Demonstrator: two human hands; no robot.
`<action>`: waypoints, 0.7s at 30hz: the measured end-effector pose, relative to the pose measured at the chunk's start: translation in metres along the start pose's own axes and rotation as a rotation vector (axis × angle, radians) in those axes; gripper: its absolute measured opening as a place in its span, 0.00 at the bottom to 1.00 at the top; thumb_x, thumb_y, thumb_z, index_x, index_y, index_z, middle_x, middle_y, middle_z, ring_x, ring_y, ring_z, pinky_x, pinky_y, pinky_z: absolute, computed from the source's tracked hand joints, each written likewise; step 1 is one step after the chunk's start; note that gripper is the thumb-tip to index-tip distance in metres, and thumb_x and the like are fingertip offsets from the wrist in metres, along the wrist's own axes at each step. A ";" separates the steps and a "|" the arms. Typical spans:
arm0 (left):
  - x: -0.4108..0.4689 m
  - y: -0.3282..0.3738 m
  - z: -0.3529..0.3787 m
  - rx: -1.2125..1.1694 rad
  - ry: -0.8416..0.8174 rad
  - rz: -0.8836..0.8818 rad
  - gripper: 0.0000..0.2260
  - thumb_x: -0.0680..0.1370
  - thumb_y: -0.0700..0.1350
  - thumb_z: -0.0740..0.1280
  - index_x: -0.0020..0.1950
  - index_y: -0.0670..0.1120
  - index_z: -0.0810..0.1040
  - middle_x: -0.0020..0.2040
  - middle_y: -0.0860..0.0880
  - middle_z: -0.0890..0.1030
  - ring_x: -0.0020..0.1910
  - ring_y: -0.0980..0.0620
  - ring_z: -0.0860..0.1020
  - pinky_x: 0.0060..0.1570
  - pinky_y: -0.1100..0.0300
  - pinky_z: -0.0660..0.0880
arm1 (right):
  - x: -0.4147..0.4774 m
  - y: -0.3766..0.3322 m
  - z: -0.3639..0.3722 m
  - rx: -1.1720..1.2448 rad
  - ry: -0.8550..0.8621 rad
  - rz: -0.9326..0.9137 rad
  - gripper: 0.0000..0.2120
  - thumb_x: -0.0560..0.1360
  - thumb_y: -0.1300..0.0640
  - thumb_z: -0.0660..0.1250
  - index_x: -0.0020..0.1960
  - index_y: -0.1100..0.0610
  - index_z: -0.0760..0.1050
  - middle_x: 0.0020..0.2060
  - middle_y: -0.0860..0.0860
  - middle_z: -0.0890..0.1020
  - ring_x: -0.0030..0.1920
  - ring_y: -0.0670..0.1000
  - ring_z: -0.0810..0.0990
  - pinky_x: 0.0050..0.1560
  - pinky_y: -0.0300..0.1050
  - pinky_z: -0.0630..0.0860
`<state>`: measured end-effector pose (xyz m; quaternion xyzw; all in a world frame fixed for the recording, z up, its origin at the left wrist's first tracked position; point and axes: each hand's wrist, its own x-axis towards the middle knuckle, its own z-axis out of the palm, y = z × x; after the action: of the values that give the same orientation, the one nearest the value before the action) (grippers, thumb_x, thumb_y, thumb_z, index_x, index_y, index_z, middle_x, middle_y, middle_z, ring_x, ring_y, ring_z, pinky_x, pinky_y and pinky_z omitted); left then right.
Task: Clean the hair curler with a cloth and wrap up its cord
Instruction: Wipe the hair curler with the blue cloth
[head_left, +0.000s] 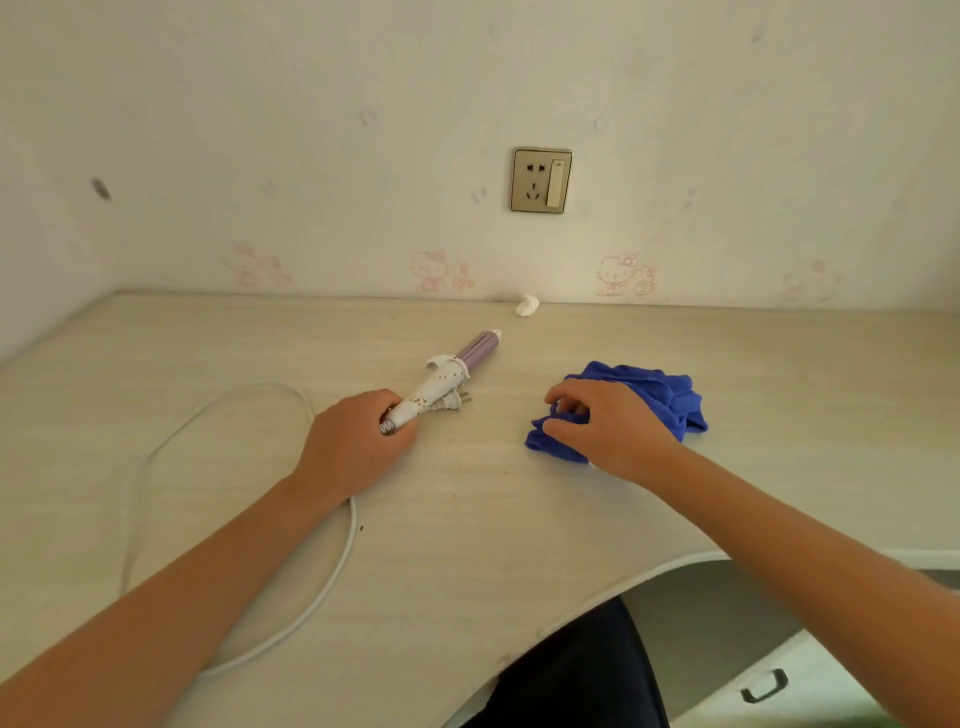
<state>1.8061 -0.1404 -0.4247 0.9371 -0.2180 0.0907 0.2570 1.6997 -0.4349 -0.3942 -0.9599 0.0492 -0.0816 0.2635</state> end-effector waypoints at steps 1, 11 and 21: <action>0.000 -0.001 0.000 -0.011 -0.010 -0.005 0.04 0.77 0.52 0.68 0.47 0.53 0.80 0.33 0.53 0.79 0.33 0.51 0.78 0.33 0.53 0.73 | -0.001 0.000 -0.003 -0.009 0.033 -0.058 0.17 0.74 0.43 0.69 0.61 0.45 0.80 0.55 0.39 0.81 0.58 0.44 0.77 0.62 0.45 0.75; 0.010 0.000 0.007 -0.178 -0.114 0.023 0.06 0.83 0.52 0.64 0.55 0.51 0.75 0.33 0.51 0.79 0.30 0.50 0.75 0.31 0.54 0.68 | 0.023 0.010 -0.007 -0.459 -0.172 -0.048 0.11 0.77 0.45 0.63 0.55 0.45 0.79 0.47 0.44 0.80 0.50 0.50 0.76 0.50 0.49 0.76; 0.032 0.025 0.017 -0.472 0.010 0.113 0.01 0.83 0.53 0.64 0.54 0.58 0.74 0.29 0.60 0.75 0.26 0.57 0.70 0.26 0.65 0.64 | 0.080 -0.021 -0.011 0.423 0.383 0.040 0.07 0.78 0.54 0.66 0.43 0.50 0.80 0.34 0.50 0.83 0.36 0.51 0.81 0.38 0.46 0.77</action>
<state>1.8239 -0.1803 -0.4194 0.8370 -0.2840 0.0562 0.4643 1.7771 -0.4335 -0.3642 -0.8496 0.0990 -0.2646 0.4453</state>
